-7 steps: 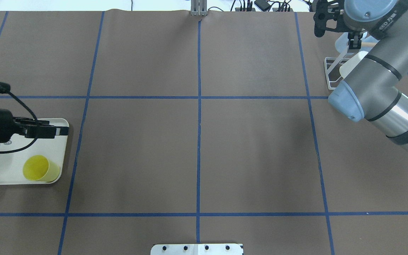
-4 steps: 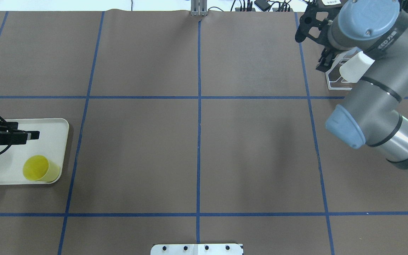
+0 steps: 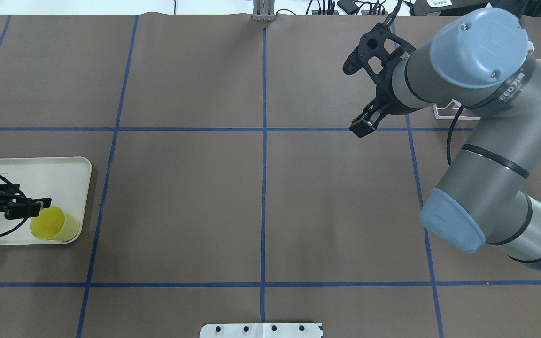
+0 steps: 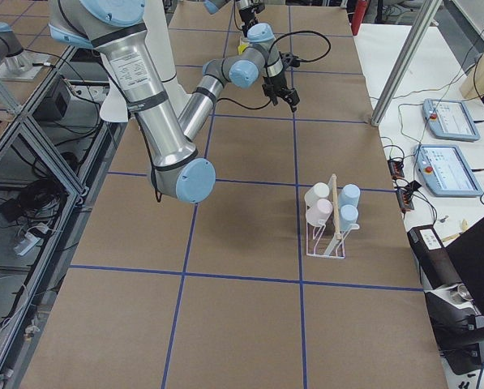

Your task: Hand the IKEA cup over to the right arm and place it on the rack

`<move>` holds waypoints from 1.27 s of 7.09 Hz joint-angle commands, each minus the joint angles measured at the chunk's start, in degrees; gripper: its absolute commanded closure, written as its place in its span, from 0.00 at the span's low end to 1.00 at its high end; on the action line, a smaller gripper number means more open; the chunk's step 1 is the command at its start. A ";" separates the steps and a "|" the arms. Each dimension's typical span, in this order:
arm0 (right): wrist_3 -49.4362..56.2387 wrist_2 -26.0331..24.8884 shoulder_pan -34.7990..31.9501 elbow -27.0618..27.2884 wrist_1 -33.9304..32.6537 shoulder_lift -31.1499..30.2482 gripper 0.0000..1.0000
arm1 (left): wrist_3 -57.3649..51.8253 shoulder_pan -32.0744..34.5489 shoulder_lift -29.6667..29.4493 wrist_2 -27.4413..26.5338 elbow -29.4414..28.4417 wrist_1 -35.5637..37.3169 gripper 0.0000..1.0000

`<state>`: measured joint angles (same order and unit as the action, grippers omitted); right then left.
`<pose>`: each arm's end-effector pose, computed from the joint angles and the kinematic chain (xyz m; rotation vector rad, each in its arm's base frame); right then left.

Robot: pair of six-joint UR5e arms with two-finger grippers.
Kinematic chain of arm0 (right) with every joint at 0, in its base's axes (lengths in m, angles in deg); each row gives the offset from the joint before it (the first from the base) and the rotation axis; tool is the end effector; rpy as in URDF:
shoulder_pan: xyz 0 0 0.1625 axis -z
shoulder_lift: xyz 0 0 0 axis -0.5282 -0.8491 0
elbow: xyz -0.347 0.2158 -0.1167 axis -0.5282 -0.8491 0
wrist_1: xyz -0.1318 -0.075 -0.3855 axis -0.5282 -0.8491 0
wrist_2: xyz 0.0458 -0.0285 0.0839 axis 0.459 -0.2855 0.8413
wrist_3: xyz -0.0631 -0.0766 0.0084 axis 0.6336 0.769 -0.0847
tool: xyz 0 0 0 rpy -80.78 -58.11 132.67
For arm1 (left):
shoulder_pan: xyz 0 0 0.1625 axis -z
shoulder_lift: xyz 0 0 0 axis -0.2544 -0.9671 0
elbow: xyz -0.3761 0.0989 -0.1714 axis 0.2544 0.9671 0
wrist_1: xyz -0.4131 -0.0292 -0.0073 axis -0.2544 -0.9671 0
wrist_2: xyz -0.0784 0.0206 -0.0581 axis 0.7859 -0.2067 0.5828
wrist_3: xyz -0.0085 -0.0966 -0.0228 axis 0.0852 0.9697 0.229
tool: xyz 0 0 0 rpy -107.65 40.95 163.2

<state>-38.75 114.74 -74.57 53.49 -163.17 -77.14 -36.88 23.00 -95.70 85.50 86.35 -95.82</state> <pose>-0.3418 -0.4599 0.1949 0.6425 -0.6735 -0.6817 0.2416 -0.3298 0.5169 0.5546 0.9488 0.1858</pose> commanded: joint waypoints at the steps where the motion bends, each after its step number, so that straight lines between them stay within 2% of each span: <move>1: -0.91 8.25 -0.02 0.06 0.34 0.56 0.01 | 0.24 -2.66 0.11 -1.32 -1.04 -0.02 0.02; 2: -0.91 8.27 0.06 -0.11 0.34 0.56 0.01 | 0.41 -2.93 0.02 -1.41 -1.04 -0.10 0.52; 3: -0.82 8.27 -0.02 -0.11 0.34 0.56 0.01 | 0.50 -3.01 0.02 -1.32 -1.04 -0.11 0.90; 4: -0.82 8.18 -0.02 -0.11 0.42 0.47 0.01 | 0.50 -3.02 0.11 -1.24 -0.87 -0.28 1.00; 7: -0.65 7.74 0.07 -0.11 0.51 0.64 0.00 | -0.20 -1.97 1.16 0.77 1.93 -0.46 1.00; 9: -1.08 7.56 -0.02 -0.29 3.49 0.56 0.00 | -2.55 6.07 1.17 7.26 4.30 0.07 1.00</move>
<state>-39.58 122.42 -74.53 53.29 -161.31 -76.53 -37.66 24.05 -94.52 88.96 89.09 -95.97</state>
